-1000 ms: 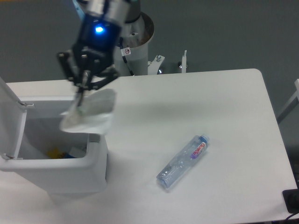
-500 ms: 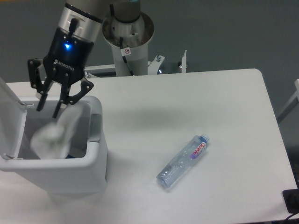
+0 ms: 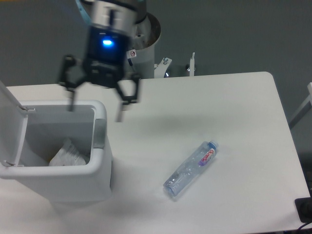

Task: Place the trash in the trash can
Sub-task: 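Move the open gripper over the pink-labeled water bottle and lower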

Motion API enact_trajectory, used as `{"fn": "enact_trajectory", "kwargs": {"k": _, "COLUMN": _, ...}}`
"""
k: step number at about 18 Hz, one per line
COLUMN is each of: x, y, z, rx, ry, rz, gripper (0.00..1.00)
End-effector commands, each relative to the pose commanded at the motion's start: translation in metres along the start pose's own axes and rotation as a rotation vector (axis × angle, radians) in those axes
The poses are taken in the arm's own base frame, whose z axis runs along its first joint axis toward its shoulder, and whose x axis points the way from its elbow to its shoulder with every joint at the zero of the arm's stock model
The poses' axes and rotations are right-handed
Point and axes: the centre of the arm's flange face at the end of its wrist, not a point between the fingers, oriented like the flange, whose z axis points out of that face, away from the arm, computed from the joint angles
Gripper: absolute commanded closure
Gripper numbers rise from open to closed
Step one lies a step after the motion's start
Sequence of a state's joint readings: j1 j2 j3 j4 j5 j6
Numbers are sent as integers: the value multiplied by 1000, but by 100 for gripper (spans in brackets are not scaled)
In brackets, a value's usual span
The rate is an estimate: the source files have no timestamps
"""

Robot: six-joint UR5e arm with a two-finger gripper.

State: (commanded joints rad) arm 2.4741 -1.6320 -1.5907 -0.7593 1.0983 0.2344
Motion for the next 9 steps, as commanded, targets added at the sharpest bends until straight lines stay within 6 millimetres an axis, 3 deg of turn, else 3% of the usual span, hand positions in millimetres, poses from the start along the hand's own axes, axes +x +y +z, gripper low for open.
{"fn": "enact_trajectory", "kwargs": {"k": 1, "x": -26, "y": 7, "z": 13, "rx": -26, "ry": -18, "rz": 37, "gripper": 0}}
{"fn": "enact_trajectory", "kwargs": {"k": 3, "x": -58, "y": 20, "z": 26, "rx": -58, "ry": -35, "rz": 86, "gripper": 0}}
{"fn": "enact_trajectory", "kwargs": {"k": 5, "x": -83, "y": 38, "z": 56, "rx": -111, "ry": -22, "rz": 151, "gripper": 0}}
{"fn": "enact_trajectory", "kwargs": {"k": 8, "x": -118, "y": 84, "z": 111, "rx": -223, "ry": 9, "rz": 279, "gripper": 0}}
{"fn": "enact_trajectory", "kwargs": {"k": 9, "x": -124, "y": 90, "z": 118, "rx": -247, "ry": 1, "rz": 311, "gripper": 0}}
